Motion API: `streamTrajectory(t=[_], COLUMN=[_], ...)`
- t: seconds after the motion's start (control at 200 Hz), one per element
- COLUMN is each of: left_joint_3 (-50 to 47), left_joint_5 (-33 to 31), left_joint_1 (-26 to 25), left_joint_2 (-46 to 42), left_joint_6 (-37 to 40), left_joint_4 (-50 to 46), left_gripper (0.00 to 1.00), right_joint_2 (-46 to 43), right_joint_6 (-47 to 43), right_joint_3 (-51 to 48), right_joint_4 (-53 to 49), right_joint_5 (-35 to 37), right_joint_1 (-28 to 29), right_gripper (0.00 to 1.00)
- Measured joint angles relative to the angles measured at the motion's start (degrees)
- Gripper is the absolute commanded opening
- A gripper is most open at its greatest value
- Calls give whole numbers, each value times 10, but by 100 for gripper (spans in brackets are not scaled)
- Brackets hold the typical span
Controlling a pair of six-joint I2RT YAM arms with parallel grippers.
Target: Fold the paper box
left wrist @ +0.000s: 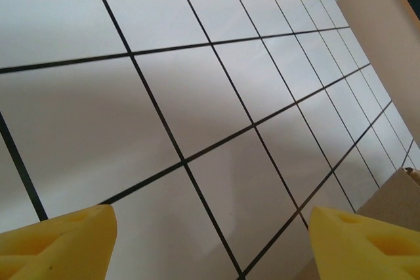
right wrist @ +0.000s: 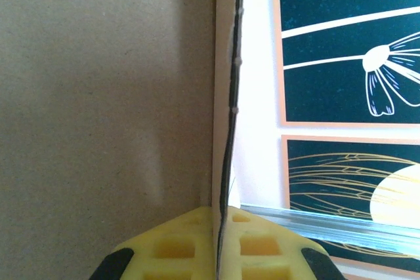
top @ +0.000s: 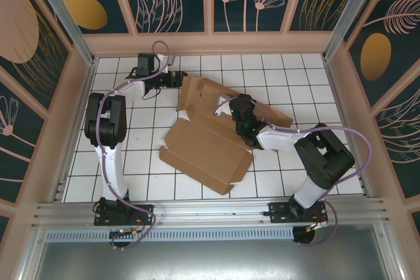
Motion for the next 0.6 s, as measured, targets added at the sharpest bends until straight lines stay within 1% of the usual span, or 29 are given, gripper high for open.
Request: streamTrajectory(t=[0.15, 0.345, 0.45, 0.601], left_joint_3=[-20, -120, -134, -144], left_joint_5=[12, 17, 17, 16], left_joint_1=[0, -3, -4, -4], left_joint_2=[-3, -41, -50, -54], left_joint_6=[6, 20, 23, 23], left_joint_4=[-4, -11, -12, -1], left_gripper=[75, 76, 76, 76], right_joint_2=[0, 0, 0, 0], right_joint_6=[2, -4, -27, -75], right_joint_3=[0, 0, -2, -17], right_joint_4=[-4, -1, 24, 87], right_joint_5=[0, 0, 3, 17], right_joint_1=[-2, -1, 2, 15], right_gripper=[0, 0, 0, 0])
